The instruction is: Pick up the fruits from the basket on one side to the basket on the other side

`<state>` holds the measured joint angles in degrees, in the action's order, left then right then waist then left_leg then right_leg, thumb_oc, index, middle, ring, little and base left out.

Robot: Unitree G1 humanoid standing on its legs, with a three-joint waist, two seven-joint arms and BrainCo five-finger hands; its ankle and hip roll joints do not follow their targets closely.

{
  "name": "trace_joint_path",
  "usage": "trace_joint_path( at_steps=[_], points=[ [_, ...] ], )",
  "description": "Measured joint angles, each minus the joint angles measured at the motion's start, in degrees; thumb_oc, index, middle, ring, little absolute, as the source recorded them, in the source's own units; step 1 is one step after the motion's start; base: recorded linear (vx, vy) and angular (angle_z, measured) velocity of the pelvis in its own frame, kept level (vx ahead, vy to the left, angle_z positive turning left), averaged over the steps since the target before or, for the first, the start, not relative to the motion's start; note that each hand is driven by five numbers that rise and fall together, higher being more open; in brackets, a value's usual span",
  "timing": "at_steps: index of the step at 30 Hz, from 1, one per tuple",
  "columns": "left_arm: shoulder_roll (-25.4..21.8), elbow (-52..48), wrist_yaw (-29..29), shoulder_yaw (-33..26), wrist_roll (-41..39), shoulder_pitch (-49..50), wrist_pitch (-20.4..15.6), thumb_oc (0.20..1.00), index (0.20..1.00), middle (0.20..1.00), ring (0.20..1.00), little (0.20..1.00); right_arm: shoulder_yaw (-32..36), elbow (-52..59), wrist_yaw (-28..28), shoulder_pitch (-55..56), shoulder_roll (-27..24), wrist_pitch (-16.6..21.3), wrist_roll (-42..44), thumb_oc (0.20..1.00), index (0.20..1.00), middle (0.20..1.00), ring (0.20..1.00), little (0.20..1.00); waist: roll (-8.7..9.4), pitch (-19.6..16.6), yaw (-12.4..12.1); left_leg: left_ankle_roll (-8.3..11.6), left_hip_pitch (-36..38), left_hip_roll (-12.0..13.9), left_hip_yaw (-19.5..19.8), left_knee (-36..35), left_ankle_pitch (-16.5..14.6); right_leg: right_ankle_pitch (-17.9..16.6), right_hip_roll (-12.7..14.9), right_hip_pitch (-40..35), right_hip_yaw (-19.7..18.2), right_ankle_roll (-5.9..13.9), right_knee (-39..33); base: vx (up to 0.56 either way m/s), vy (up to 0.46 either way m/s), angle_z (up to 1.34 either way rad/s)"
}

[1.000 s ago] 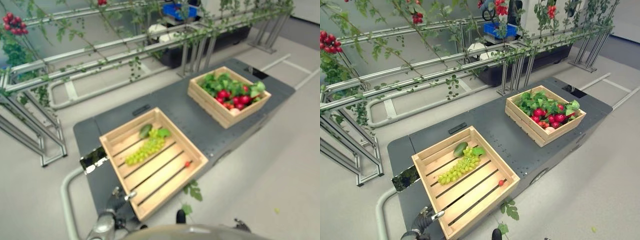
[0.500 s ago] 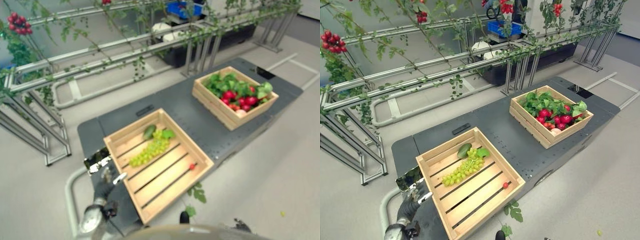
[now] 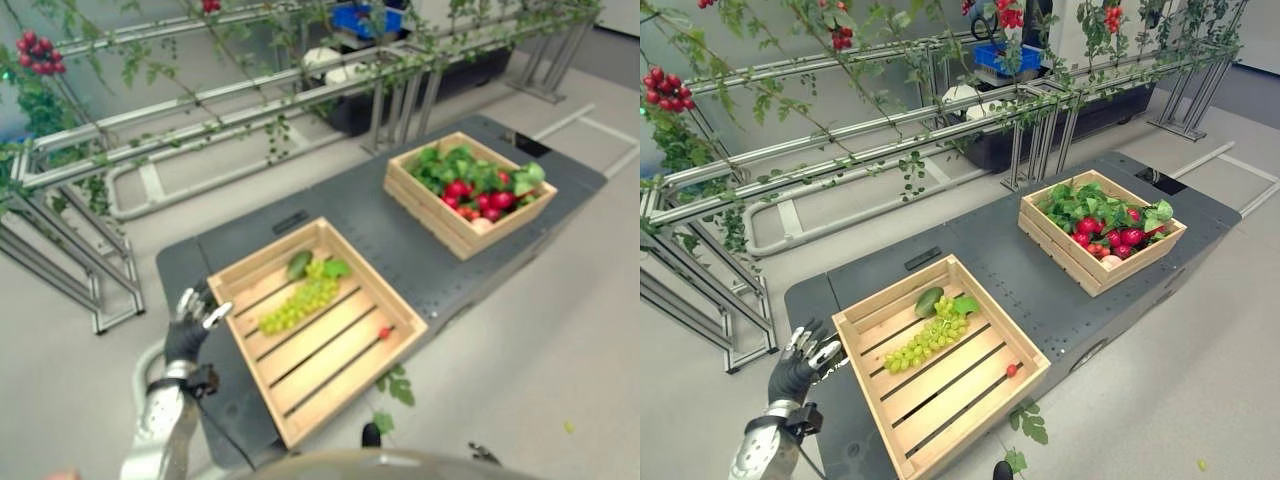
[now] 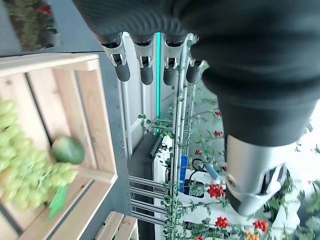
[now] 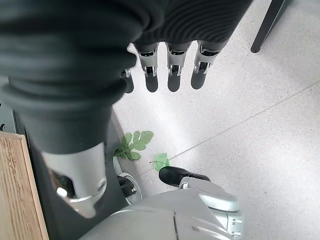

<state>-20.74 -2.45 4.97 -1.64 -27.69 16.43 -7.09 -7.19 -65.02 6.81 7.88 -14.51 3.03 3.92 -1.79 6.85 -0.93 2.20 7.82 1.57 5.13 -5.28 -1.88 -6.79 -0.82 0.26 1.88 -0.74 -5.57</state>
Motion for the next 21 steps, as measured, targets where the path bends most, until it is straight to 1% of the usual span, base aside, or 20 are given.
trace_joint_path(
  at_steps=[2, 4, 5, 7, 8, 10, 13, 14, 16, 17, 19, 21],
  points=[
    [-2.03, 0.01, 0.51, -0.01, 1.4, -3.5, 0.06, 1.0, 1.0, 1.0, 1.0, 1.0, -0.12, -0.05, -0.01, -0.73, -0.38, -0.05, -0.01, 1.0, 1.0, 1.0, 1.0, 1.0, -0.81, 0.44, 0.14, -0.07, -0.36, -0.17, -0.07, 0.0, 0.05, -0.08, 0.18, 0.38, -0.13, 0.1, -0.01, 0.0, 0.0, 0.0],
    [-4.59, 1.65, 0.8, 1.51, 3.63, -7.56, 0.48, 1.0, 1.0, 1.0, 1.0, 1.0, -0.24, -0.47, -0.1, -1.18, -0.75, -0.19, -0.04, 1.0, 1.0, 1.0, 1.0, 1.0, -1.27, 0.67, 0.06, 0.0, -0.54, -0.29, -0.18, 0.13, 0.23, -0.2, 0.23, 0.91, -0.29, 0.22, 0.01, 0.0, 0.026, -0.04],
    [-5.64, 2.09, 0.84, 1.56, 4.58, -10.49, 0.55, 1.0, 1.0, 1.0, 1.0, 1.0, -0.28, -0.39, -0.16, -2.21, -1.23, -0.55, -0.04, 1.0, 1.0, 1.0, 1.0, 1.0, -1.86, 1.17, 0.28, 0.09, -0.51, -0.41, -0.36, 0.28, 0.39, -0.34, 0.26, 1.03, -0.56, 0.37, 0.01, 0.0, 0.017, -0.06],
    [-5.66, 3.96, 0.93, 1.74, 4.62, -14.41, 0.63, 1.0, 1.0, 1.0, 1.0, 1.0, -0.28, -0.28, -0.34, -3.14, -2.35, -0.76, -0.04, 1.0, 1.0, 1.0, 1.0, 1.0, -2.7, 1.37, 0.45, -0.08, -0.4, -0.55, -0.44, 0.28, 0.51, -0.37, 0.35, 1.0, -0.89, 0.38, -0.01, -0.01, 0.017, -0.09],
    [-5.66, 4.39, 0.92, 1.77, 4.7, -15.46, 0.7, 1.0, 1.0, 1.0, 1.0, 1.0, -0.29, -0.27, -0.38, -3.47, -2.62, -0.85, -0.04, 1.0, 1.0, 1.0, 1.0, 1.0, -2.85, 1.48, 0.54, -0.08, -0.35, -0.58, -0.41, 0.29, 0.5, -0.37, 0.34, 1.01, -1.17, 0.38, -0.02, -0.02, 0.021, -0.13],
    [-6.58, 6.68, 0.92, 3.14, 6.83, -18.96, 1.08, 1.0, 1.0, 1.0, 1.0, 1.0, -0.47, -0.29, -0.43, -4.14, -3.3, -1.05, -0.05, 1.0, 1.0, 1.0, 1.0, 1.0, -3.23, 1.92, 1.61, -0.08, -0.43, -0.7, -0.37, 0.28, 0.5, -0.4, 0.45, 1.18, -1.3, 0.42, -0.02, -0.03, 0.015, -0.05],
    [-8.02, 10.36, 0.98, 5.26, 8.99, -22.24, 1.95, 1.0, 1.0, 1.0, 1.0, 1.0, -0.44, -0.3, -0.48, -5.3, -3.69, -1.17, -0.05, 1.0, 1.0, 1.0, 1.0, 1.0, -3.59, 2.33, 1.9, -0.09, -0.53, -0.78, -0.44, 0.27, 0.5, -0.46, 0.51, 1.44, -1.51, 0.55, -0.02, -0.02, 0.006, -0.04],
    [-8.43, 11.36, 1.09, 6.15, 9.79, -23.85, 2.57, 1.0, 1.0, 1.0, 1.0, 1.0, -0.46, -0.31, -0.48, -5.28, -3.76, -1.17, -0.04, 1.0, 1.0, 1.0, 1.0, 1.0, -3.6, 2.45, 2.58, -0.09, -0.64, -0.8, -0.45, 0.27, 0.5, -0.47, 0.48, 1.63, -1.65, 0.54, -0.02, 0.0, 0.0, 0.0],
    [-10.74, 14.33, 1.15, 8.72, 11.8, -26.99, 3.12, 1.0, 1.0, 1.0, 1.0, 1.0, -0.45, -0.76, -0.5, -6.35, -4.04, -1.36, -0.04, 1.0, 1.0, 1.0, 1.0, 1.0, -3.85, 3.11, 2.78, -0.18, -1.2, -0.83, -0.4, 0.26, 0.6, -0.59, 0.63, 1.99, -1.41, 0.72, -0.02, -0.03, 0.013, 0.03],
    [-11.06, 15.36, 1.07, 9.25, 12.92, -27.72, 3.35, 1.0, 1.0, 1.0, 1.0, 1.0, -0.48, -0.73, -0.51, -6.6, -4.21, -1.35, -0.02, 1.0, 1.0, 1.0, 1.0, 1.0, -4.06, 3.26, 3.38, -0.21, -1.26, -0.9, -0.49, 0.26, 0.63, -0.65, 0.65, 2.15, -1.58, 0.79, -0.02, -0.05, 0.015, -0.02],
    [-12.62, 19.1, 0.78, 13.42, 15.43, -32.25, 4.52, 1.0, 1.0, 1.0, 1.0, 1.0, -0.45, -1.7, -0.65, -6.93, -4.62, -1.42, -0.02, 1.0, 1.0, 1.0, 1.0, 1.0, -4.53, 3.77, 3.22, -0.31, -1.55, -1.02, -0.52, 0.27, 0.69, -0.75, 0.74, 2.5, -1.63, 0.91, -0.02, -0.06, 0.009, -0.04],
    [-13.19, 21.65, 0.6, 15.26, 17.89, -36.07, 4.92, 1.0, 1.0, 1.0, 1.0, 1.0, -0.49, -1.83, -0.8, -7.49, -4.75, -1.83, -0.01, 1.0, 1.0, 1.0, 1.0, 1.0, -4.87, 4.95, 3.24, -0.38, -1.62, -1.13, -0.57, 0.27, 0.76, -0.84, 0.84, 2.62, -1.7, 0.99, -0.02, -0.07, 0.009, -0.03]
  ],
)
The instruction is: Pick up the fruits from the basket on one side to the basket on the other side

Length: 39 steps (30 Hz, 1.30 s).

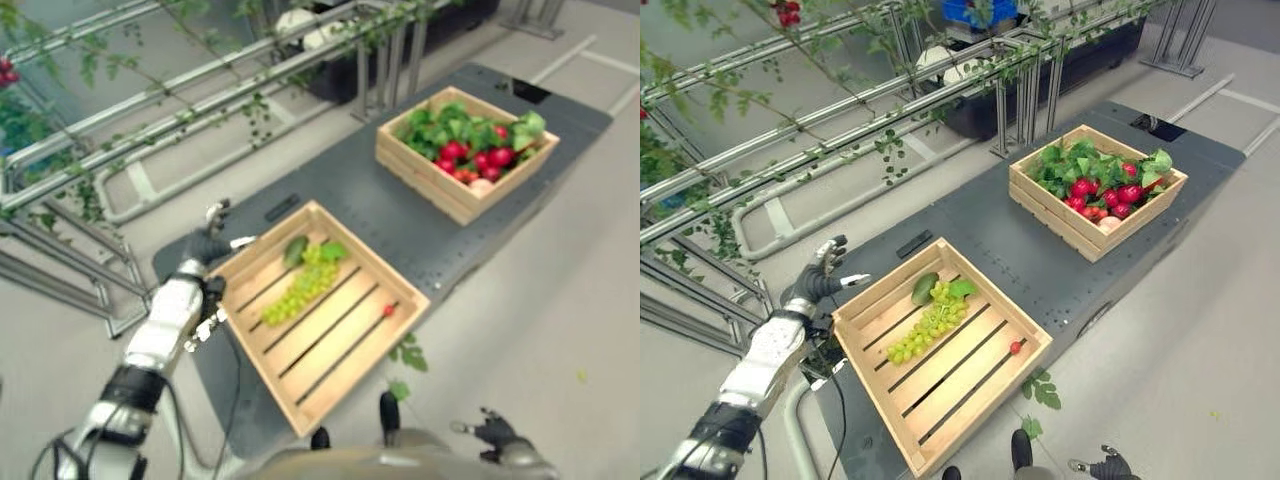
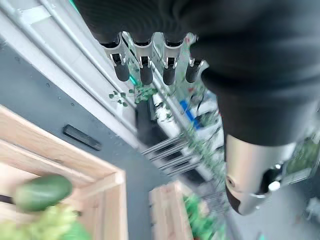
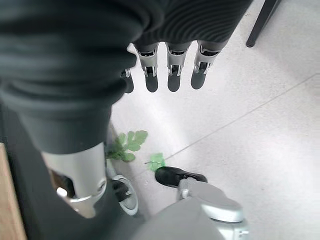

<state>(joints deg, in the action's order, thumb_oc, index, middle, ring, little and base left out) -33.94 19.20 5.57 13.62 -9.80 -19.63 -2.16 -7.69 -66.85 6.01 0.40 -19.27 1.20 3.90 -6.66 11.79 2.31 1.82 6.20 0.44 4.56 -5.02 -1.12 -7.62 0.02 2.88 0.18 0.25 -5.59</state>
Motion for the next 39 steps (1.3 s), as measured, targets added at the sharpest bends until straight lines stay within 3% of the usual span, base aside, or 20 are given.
trace_joint_path(
  at_steps=[5, 15, 28, 39],
  points=[
    [-1.06, 4.55, -0.02, 5.01, 4.29, -6.59, 0.8, 1.0, 1.0, 1.0, 1.0, 1.0, -1.26, 0.05, -0.02, -2.09, -0.29, -0.16, 0.07, 1.0, 1.0, 1.0, 1.0, 1.0, -0.35, 2.11, 1.09, -0.2, -0.97, -0.4, -1.25, 0.05, 0.18, -0.92, 0.18, 1.41, -0.98, -0.3, 0.01, -0.06, 0.002, -0.1],
    [-0.26, 24.1, 0.81, 14.81, 9.25, -19.09, 2.76, 1.0, 1.0, 1.0, 1.0, 1.0, -3.53, 0.17, 0.92, -6.71, -0.83, 0.03, 2.32, 1.0, 1.0, 1.0, 1.0, 1.0, -0.6, 7.47, 3.03, -0.31, -3.1, -0.73, -2.15, 0.05, 0.27, -1.41, 0.29, 4.01, -2.12, -0.03, 0.06, -0.08, 0.0, -0.06],
    [3.24, 37.84, 1.13, 14.36, 9.02, -21.65, 3.1, 1.0, 1.0, 1.0, 1.0, 1.0, -4.21, 0.19, 2.07, -8.75, -1.08, 0.23, 4.71, 1.0, 1.0, 1.0, 1.0, 1.0, -0.35, 11.34, 4.69, -0.37, -5.97, -1.1, -4.58, 0.06, 0.32, -2.52, 0.12, 7.88, -4.4, -0.02, 0.35, -0.03, 0.002, -0.11],
    [6.83, 34.52, 1.92, 11.59, 8.36, -17.79, 3.24, 1.0, 1.0, 1.0, 1.0, 1.0, -4.13, 0.3, 3.13, -9.38, -1.08, 0.75, 4.76, 1.0, 1.0, 1.0, 1.0, 1.0, 0.17, 12.34, 4.59, -0.4, -6.8, -1.22, -5.37, 0.05, 0.34, -2.81, 0.09, 9.06, -5.26, -0.04, 0.36, -0.01, 0.001, -0.04]
  ],
)
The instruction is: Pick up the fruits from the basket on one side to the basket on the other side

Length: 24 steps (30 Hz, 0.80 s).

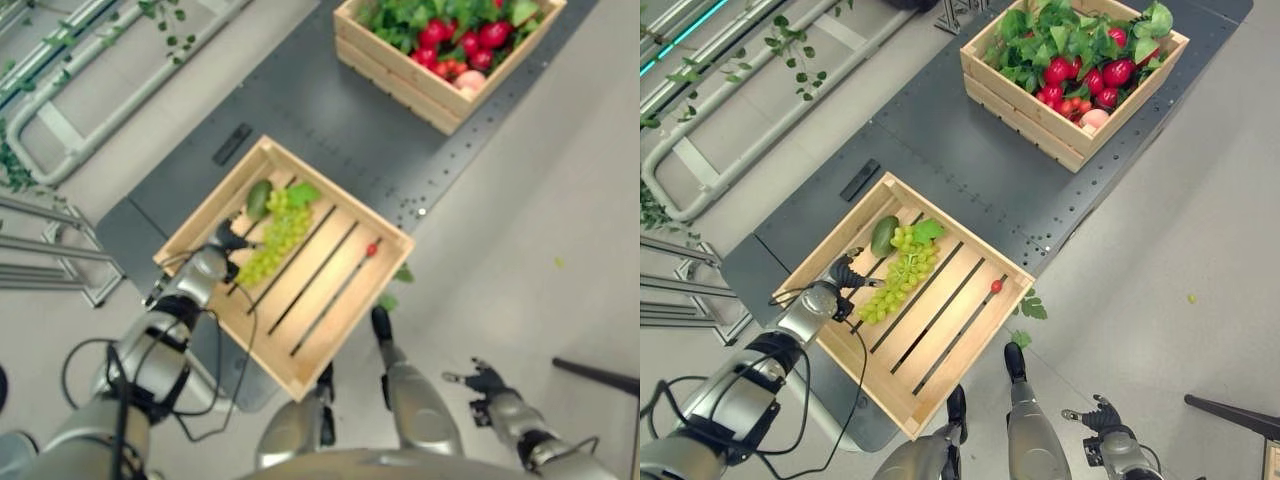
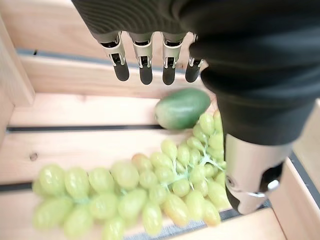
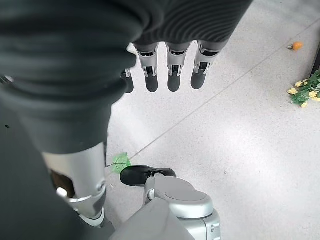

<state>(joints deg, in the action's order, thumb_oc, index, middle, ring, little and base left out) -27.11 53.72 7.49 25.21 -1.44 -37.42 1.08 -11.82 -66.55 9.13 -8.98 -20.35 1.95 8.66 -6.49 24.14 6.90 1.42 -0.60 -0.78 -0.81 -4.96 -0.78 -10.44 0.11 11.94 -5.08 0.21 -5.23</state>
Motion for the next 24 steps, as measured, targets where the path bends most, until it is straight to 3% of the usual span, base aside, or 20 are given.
trace_joint_path(
  at_steps=[4, 5, 15, 24],
  points=[
    [-1.23, -17.67, -0.23, -4.4, -3.74, 10.78, -1.07, 1.0, 1.0, 1.0, 1.0, 1.0, 0.52, 1.0, 0.13, 0.29, -0.12, 0.24, -0.02, 1.0, 1.0, 1.0, 1.0, 1.0, -0.01, 0.19, -0.62, -0.01, 0.03, -0.07, -0.59, 0.0, 0.01, -0.16, 0.0, 0.15, -0.52, 0.09, 0.0, 0.0, -0.009, -0.06],
    [-1.38, -17.91, -0.27, -4.37, -3.91, 11.16, -1.56, 1.0, 1.0, 1.0, 1.0, 1.0, 0.55, 0.98, 0.11, 0.27, -0.11, 0.22, -0.02, 1.0, 1.0, 1.0, 1.0, 1.0, -0.01, 0.19, -0.79, -0.01, 0.05, -0.05, -0.58, 0.0, 0.01, -0.18, -0.02, 0.13, -0.5, 0.06, -0.01, 0.0, 0.0, 0.0],
    [-2.67, -10.55, 0.5, -4.31, -3.93, 8.77, -1.29, 1.0, 1.0, 1.0, 1.0, 1.0, 0.36, 1.65, 0.22, -0.45, -0.26, 0.26, -0.05, 1.0, 1.0, 1.0, 1.0, 1.0, 0.22, 0.57, -1.28, -0.22, -3.3, -0.42, -0.49, 0.0, 0.76, -1.2, 0.29, 3.46, -0.59, 0.23, -0.02, -0.02, -0.009, 0.0],
    [-2.87, -4.55, 2.74, -4.31, -4.39, 0.85, -1.18, 1.0, 1.0, 1.0, 1.0, 1.0, -0.09, 9.17, 1.69, -1.38, -0.32, 0.68, -0.01, 1.0, 1.0, 1.0, 1.0, 1.0, 2.2, 3.72, 0.34, -0.22, -6.88, -0.71, -0.88, 0.0, 1.1, -2.27, 0.14, 7.56, -1.92, -0.04, 0.02, -0.03, 0.006, -0.08]
  ],
)
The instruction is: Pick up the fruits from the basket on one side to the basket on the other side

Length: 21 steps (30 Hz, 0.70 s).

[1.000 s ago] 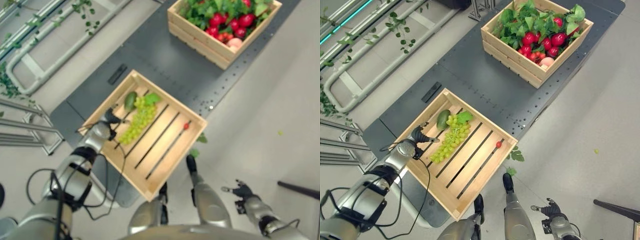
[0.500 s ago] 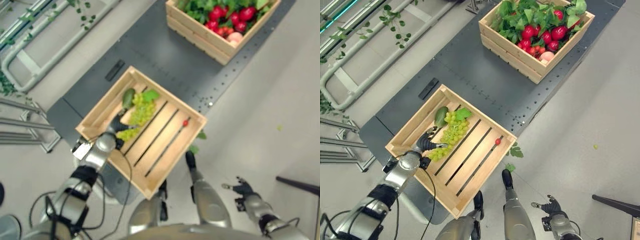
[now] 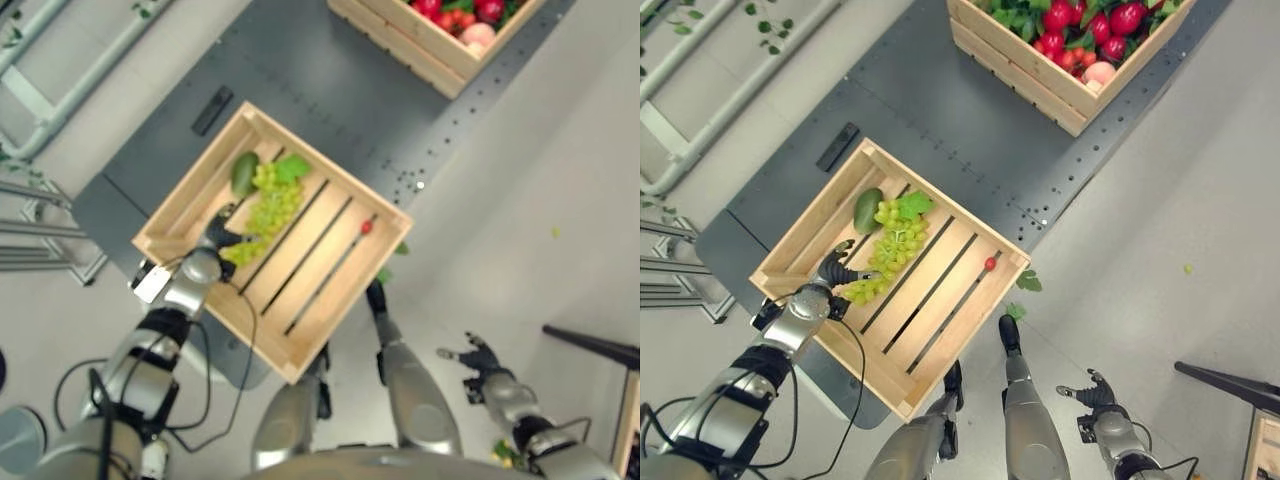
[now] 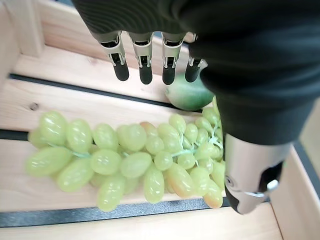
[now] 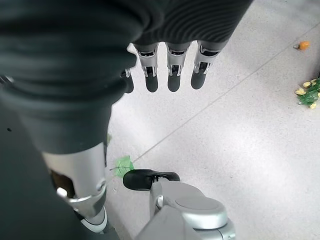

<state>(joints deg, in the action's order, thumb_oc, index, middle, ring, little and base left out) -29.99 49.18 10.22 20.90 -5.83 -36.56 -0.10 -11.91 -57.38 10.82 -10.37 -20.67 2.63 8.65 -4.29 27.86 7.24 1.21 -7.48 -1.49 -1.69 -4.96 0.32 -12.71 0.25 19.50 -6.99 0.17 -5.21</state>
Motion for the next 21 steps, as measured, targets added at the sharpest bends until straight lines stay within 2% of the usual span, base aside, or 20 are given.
trace_joint_path(
  at_steps=[5, 21],
  points=[
    [0.23, 1.63, 0.69, 0.08, -0.07, -0.2, 0.44, 1.0, 1.0, 1.0, 1.0, 1.0, -0.14, 2.37, 0.69, -0.03, 0.12, 0.82, 0.0, 1.0, 1.0, 1.0, 1.0, 1.0, 0.82, 0.58, 1.5, 0.02, -0.9, -0.08, -1.14, -0.01, -0.01, -0.29, -0.1, 1.27, -0.84, 0.01, 0.0, -0.02, 0.002, -0.09],
    [0.84, 6.43, 4.47, 0.38, -1.79, -6.34, 0.94, 1.0, 1.0, 1.0, 1.0, 1.0, -2.28, 6.48, 2.23, 0.12, 0.65, 2.27, 1.38, 1.0, 1.0, 1.0, 1.0, 1.0, 2.32, 1.81, 1.81, -0.01, -4.58, -0.84, -2.17, -0.02, 0.46, -1.84, 0.06, 5.52, -2.92, 0.21, 0.01, -0.01, 0.0, -0.04]
  ],
)
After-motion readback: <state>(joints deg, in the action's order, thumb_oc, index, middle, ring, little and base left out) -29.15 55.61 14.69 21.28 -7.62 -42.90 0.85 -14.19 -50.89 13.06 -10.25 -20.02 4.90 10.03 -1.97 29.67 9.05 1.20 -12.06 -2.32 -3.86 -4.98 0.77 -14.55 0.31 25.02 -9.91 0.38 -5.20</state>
